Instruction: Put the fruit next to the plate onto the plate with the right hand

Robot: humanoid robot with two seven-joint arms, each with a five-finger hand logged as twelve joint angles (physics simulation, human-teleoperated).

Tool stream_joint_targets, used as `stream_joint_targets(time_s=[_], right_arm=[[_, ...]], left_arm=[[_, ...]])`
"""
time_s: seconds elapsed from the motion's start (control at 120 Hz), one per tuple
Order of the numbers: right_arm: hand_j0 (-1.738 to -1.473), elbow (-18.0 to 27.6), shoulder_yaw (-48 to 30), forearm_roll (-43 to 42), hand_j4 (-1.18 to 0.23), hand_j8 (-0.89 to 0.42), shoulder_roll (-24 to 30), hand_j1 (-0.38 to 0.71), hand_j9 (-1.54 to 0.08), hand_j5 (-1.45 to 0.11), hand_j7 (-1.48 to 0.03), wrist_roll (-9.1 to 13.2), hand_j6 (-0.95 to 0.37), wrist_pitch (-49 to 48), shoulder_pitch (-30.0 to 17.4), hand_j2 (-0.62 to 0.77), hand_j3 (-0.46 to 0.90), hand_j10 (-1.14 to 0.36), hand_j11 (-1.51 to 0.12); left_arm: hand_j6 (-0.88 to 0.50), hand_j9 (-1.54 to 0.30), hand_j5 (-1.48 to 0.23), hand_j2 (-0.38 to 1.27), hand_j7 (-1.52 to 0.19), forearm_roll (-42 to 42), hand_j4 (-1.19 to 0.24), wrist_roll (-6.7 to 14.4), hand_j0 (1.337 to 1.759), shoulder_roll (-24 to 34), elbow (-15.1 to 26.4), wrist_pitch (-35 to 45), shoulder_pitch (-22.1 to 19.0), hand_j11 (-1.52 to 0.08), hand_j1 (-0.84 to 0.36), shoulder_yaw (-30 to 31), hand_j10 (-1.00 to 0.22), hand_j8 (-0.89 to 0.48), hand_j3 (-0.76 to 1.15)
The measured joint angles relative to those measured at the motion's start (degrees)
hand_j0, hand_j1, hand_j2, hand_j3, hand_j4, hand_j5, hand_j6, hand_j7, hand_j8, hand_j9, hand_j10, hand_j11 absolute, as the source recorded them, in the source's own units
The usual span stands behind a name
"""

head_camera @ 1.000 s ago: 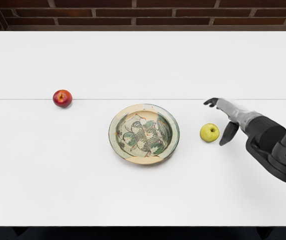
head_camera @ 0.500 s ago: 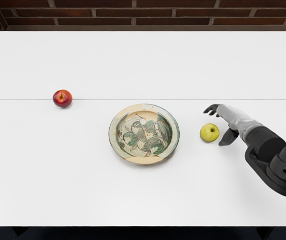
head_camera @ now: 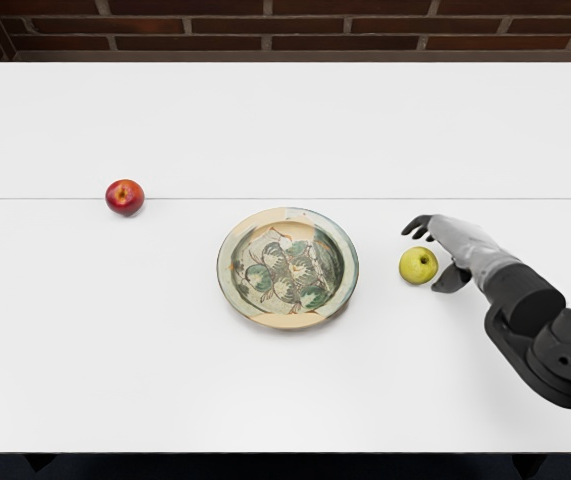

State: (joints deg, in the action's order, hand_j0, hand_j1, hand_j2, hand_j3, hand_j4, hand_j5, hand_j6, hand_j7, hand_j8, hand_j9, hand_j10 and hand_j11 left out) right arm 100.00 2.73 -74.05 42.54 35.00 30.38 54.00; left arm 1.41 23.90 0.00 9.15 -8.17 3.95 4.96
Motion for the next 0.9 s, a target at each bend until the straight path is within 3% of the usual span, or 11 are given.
stream_joint_targets(time_s=[0.9], right_arm=[[-1.658, -0.87, 0.09, -3.87, -0.41, -0.41, -1.83, 0.14, -0.53, -0.53, -0.53, 0.0, -0.41, 2.36, -2.24, -0.08, 0.0, -0.41, -0.53]], left_arm=[[-0.01, -0.01, -0.01, 0.0, -0.01, 0.0, -0.01, 0.0, 1.658, 0.0, 0.08, 0.02, 0.26, -0.01, 0.34, 0.16, -0.01, -0.01, 0.0]])
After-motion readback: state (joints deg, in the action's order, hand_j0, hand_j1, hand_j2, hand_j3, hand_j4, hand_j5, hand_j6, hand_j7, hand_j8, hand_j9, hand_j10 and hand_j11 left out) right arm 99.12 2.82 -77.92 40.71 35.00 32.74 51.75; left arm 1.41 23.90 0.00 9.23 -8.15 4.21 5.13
